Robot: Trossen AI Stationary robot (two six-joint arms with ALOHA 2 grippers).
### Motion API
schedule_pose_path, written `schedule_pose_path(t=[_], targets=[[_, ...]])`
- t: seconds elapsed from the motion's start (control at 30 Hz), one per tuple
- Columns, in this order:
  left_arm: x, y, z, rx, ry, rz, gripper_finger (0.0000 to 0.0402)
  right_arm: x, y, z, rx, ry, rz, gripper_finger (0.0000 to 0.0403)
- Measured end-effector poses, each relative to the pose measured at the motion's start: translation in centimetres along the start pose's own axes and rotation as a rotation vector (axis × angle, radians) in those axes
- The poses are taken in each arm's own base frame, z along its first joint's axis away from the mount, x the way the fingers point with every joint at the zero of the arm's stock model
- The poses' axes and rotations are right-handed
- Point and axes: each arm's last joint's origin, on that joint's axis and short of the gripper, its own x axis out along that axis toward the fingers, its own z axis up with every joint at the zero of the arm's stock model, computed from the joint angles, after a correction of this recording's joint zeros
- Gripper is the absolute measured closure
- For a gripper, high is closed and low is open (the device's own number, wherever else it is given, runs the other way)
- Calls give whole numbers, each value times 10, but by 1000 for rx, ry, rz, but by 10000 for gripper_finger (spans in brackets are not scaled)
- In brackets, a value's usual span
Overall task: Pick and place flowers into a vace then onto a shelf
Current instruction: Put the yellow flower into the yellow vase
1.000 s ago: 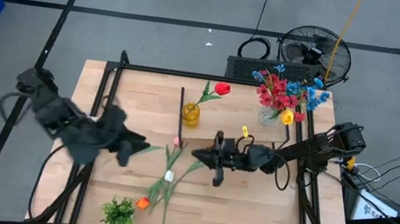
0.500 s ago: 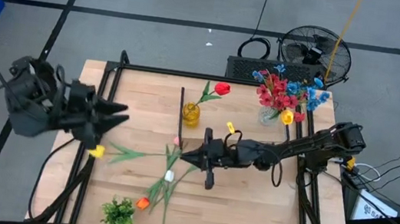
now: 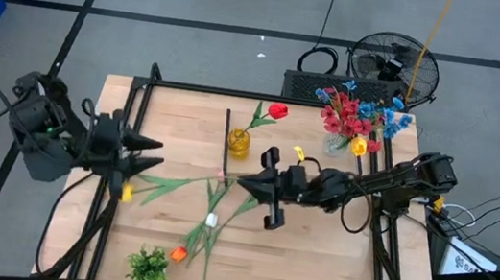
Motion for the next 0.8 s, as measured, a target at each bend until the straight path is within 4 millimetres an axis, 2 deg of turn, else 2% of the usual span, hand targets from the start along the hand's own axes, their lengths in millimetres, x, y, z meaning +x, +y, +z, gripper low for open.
schedule_pose_path(t=[0.13,0.33,0.43,0.53,0.67,0.8], targets=[[1,-3,6,80,-65,21,227,0,2,4,32,-40,68,402],[-12,-4,44,119,-298,64,227,0,5,-1,180,33,155,402],[-20,-1,61,177,-385,79,227,-1,7,2,190,12,242,402],[-30,6,75,151,-454,88,227,-1,7,8,185,-42,291,402],[-27,6,67,249,-407,82,227,-2,5,16,160,-144,209,402],[-3,-17,38,379,-273,-12,227,-2,-1,20,164,-186,141,401]])
